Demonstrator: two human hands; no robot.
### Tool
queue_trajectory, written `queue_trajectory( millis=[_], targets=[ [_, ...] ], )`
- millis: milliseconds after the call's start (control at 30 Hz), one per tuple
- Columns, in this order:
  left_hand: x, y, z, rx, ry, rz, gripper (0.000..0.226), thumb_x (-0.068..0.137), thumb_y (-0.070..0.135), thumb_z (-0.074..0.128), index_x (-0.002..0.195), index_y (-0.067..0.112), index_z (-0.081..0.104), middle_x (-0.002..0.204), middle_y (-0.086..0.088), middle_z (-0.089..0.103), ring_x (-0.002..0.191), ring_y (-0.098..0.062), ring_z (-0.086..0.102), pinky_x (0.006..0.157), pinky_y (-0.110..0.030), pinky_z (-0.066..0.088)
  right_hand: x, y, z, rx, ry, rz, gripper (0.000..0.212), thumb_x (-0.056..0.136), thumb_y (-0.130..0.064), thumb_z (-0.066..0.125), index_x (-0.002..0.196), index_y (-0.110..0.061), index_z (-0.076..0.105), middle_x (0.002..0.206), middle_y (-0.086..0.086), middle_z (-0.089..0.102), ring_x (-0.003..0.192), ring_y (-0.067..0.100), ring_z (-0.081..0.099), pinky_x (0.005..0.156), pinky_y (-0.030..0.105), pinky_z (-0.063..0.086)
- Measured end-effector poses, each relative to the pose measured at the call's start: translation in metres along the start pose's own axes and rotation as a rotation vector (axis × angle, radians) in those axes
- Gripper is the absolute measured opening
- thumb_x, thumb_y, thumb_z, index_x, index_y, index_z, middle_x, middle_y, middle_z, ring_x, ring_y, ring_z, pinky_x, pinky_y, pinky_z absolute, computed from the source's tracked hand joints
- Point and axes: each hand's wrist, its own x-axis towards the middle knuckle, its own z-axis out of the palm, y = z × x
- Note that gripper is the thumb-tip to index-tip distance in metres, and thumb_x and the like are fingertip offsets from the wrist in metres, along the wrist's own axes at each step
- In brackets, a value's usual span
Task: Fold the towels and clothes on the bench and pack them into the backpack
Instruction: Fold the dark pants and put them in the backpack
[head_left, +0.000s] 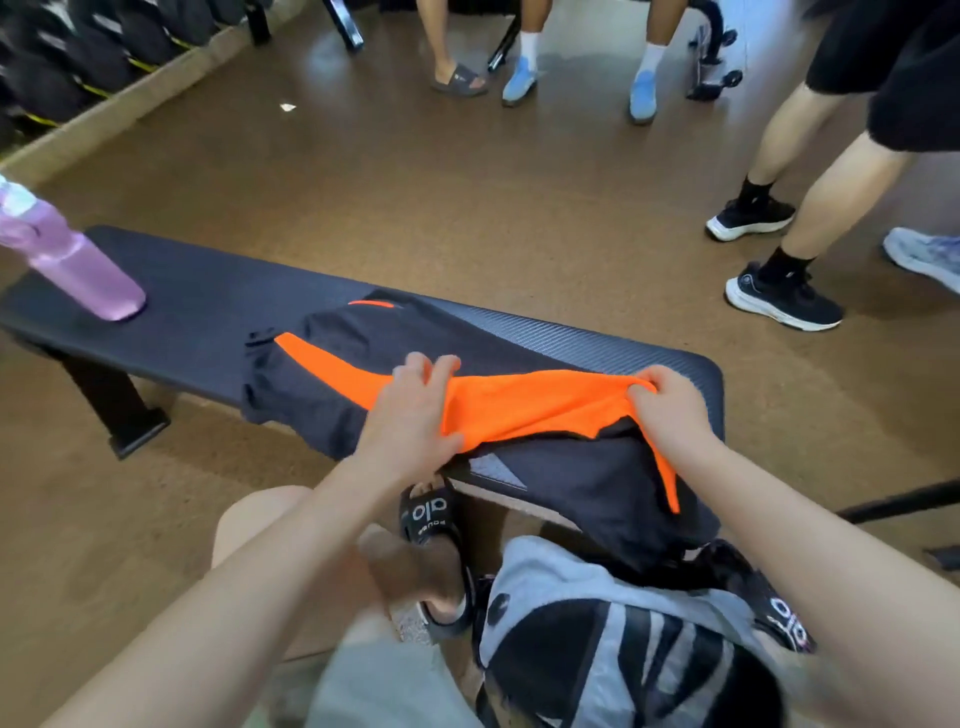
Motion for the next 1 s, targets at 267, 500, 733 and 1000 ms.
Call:
queue_trajectory(
  millis=[267,500,733,1000],
  targets=[
    [-0.001,-0.016,0.024,0.264,-0.004,0.126,0.014,0.086,0.015,0.070,0.091,0.013,0.057,0.081,-0.010,0.054,0.072,-0.036,0.056,0.058,-0.042,0.047,0.012,0.033,-0.024,-0.447,0.117,-0.026,0.038,0.090,-0.010,0.048,0.127,-0.011,0.057,0.123,0.019,0.060,0.115,0.040,0.054,0.094,0.045,0.045],
    [-0.007,0.010,0.009,-0.073,-0.031,0.224,0.011,0.103,0.024,0.042,0.096,0.016,0.045,0.088,-0.002,0.051,0.085,-0.027,0.054,0.069,-0.047,0.047,-0.035,-0.003,0.034,-0.577,-0.196,-0.855,0.073,0.065,-0.032,0.061,0.136,-0.018,0.057,0.126,0.008,0.058,0.118,0.031,0.053,0.102,0.049,0.042],
    [-0.010,0.021,-0.004,-0.308,-0.100,0.236,0.008,0.103,0.029,0.046,0.096,0.027,0.046,0.086,0.008,0.052,0.084,-0.014,0.052,0.077,-0.045,0.049,-0.047,0.002,0.061,-0.729,-0.129,-0.915,0.026,0.080,-0.026,0.067,0.105,-0.018,0.062,0.095,0.003,0.062,0.095,0.031,0.060,0.090,0.046,0.045],
    [-0.030,-0.038,0.003,0.264,-0.201,0.147,0.080,0.072,0.047,0.076,0.138,0.018,0.043,0.126,-0.007,0.049,0.112,-0.031,0.051,0.097,-0.043,0.045,-0.034,-0.023,0.014,0.009,-0.095,-0.401,0.027,0.093,-0.011,0.050,0.067,-0.014,0.044,0.066,-0.002,0.049,0.070,0.020,0.047,0.067,0.034,0.035]
  ],
)
